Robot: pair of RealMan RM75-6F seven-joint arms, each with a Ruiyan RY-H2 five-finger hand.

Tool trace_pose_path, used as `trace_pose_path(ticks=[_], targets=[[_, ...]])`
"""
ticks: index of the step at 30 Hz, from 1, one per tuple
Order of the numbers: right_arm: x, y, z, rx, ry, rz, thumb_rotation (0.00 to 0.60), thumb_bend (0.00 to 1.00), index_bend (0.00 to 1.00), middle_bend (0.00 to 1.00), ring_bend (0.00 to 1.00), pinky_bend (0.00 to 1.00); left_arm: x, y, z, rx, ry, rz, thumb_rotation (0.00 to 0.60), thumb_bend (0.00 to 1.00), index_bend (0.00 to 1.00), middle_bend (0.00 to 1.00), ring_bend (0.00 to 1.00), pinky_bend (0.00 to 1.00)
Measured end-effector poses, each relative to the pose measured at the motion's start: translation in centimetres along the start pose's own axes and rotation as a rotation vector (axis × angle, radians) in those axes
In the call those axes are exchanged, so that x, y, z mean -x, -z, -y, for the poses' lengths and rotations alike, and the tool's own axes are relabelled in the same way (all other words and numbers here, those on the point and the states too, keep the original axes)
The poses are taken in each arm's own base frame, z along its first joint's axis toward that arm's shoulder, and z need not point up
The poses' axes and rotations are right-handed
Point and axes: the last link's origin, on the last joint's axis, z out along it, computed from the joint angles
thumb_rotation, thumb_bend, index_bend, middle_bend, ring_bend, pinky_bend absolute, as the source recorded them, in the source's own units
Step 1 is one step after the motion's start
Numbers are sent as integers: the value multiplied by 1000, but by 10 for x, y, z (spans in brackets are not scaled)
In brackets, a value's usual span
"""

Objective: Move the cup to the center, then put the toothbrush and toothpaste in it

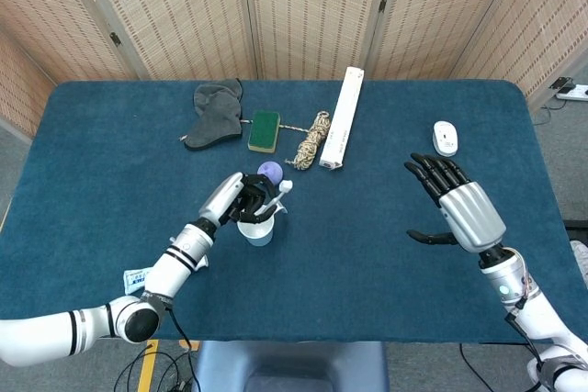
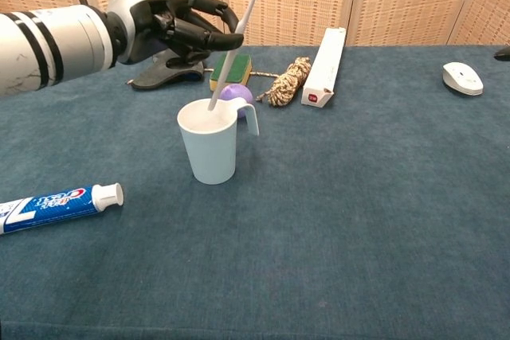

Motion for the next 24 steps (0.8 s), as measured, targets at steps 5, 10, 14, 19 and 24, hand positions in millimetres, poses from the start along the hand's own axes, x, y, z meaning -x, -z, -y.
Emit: trace_pose_path(ticks=[5,10,14,19,24], targets=[[1,-1,-1,-2,-4,4,600,0,0,58,101,141,1,-3,9,-31,-12,-5,600,431,608,887,815,920],[1,-1,0,-7,-6,2,600,0,0,58,107,140,4,0,17,-44,-52,4,600,431,532,874,799,894],[2,-1,-1,-6,-8,3,600,0,0,58,107,140,3,5,21,-45,-87,7,600,430,457,853,786,869],[2,-1,-2,-3,-10,-5,600,0,0,58,112,141,-5,14,27,-49,-165,13,600,418,300,814,755,836],[1,-1,-2,-1,-13,-12,600,0,0,58,112,140,-18,29,32,-52,-213,-5,600,395,224,801,743,833]])
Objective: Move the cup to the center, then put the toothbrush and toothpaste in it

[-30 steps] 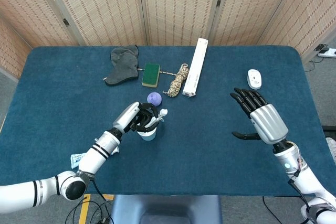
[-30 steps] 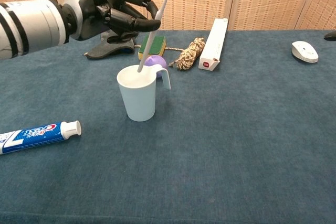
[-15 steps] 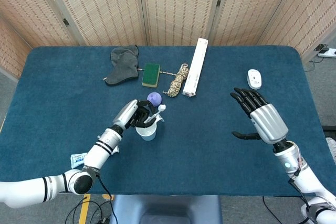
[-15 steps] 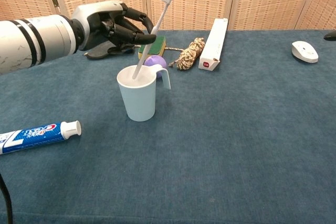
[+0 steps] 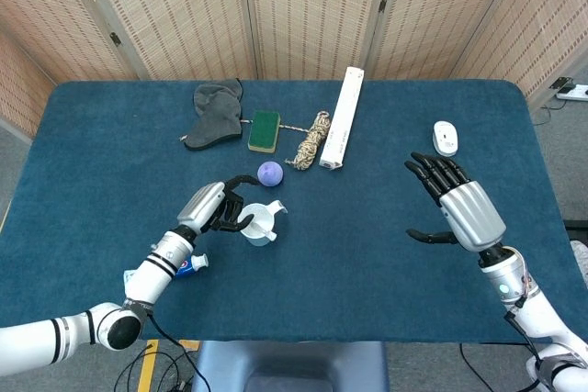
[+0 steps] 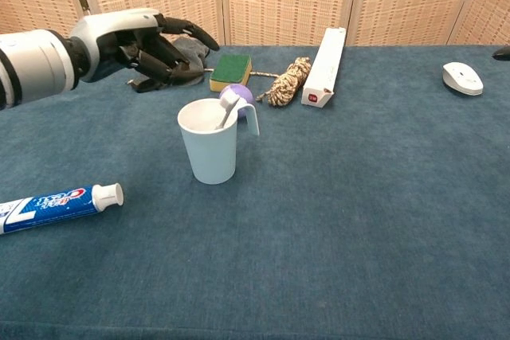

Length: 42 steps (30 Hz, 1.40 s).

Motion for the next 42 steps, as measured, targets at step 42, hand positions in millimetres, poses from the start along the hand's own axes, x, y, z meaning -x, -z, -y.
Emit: trace_pose_path(ticks=[42], targets=[[8,2,-3,16,-13,13,600,0,0,58,112,141,13,97,84,-211,-696,203,600,255,315,797,753,832]])
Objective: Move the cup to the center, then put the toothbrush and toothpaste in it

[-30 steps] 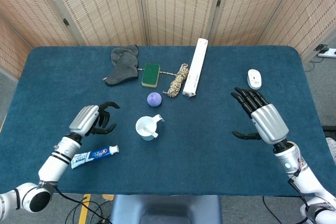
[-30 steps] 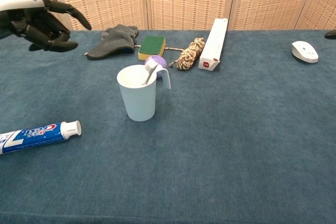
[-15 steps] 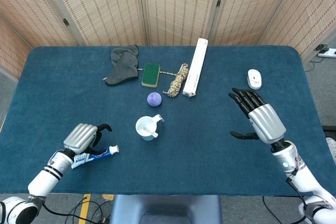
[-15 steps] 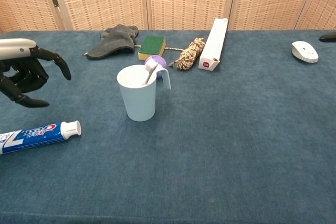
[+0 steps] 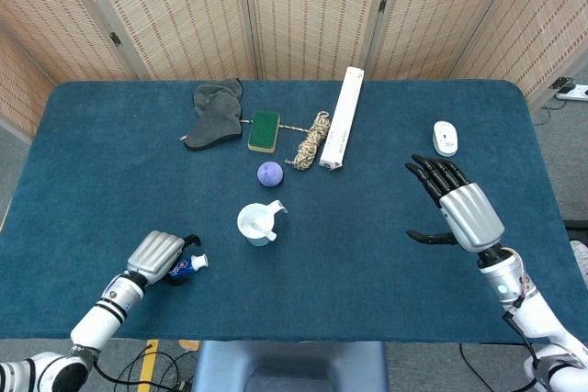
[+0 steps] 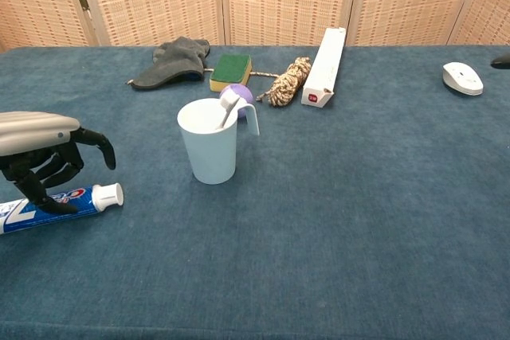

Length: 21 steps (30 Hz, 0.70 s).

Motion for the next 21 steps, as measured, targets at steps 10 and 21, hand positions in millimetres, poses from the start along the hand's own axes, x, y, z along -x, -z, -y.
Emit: trace_pose_path(ticks=[10,21], targets=[[3,-1,0,-3,-8,6,600,0,0,58,112,141,9,2,-1,-52,-16,60,600,255,368,799,769,842],[2,0,-1,1,-9,1,600,0,0,61,115,141,19,-3,-14,-15,-80,32,600,254,420,810,787,852]])
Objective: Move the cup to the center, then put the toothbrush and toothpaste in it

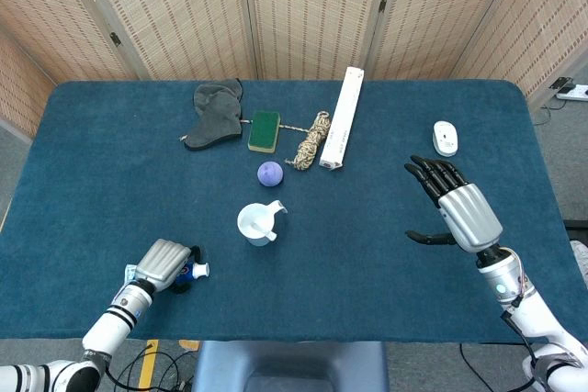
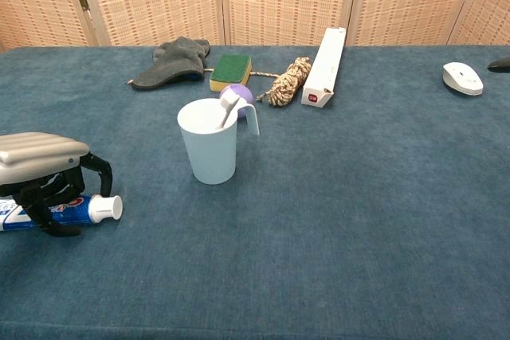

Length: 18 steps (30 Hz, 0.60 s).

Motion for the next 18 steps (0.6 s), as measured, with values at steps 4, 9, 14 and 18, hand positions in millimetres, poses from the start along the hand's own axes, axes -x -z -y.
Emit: trace_pose_path(ticks=[4,9,14,18], targets=[[0,1,-1,3,-1,-2,600,0,0,60,116,140,0,-2,-2,3,-29,-31,600,254,464,825,797,857],[0,1,-1,1,-5,-3,600,0,0,61,121,140,1,-5,-2,18,-46,-58,600,322,570,842,807,867],[0,1,-2,4,-6,-4,600,0,0,60,121,141,-5,-6,-2,27,-1,-92,600,342,616,854,813,873],[0,0,-2,0,-10,-8,600,0,0,61,121,140,-21,-7,2,32,72,-145,600,368,632,861,814,881]])
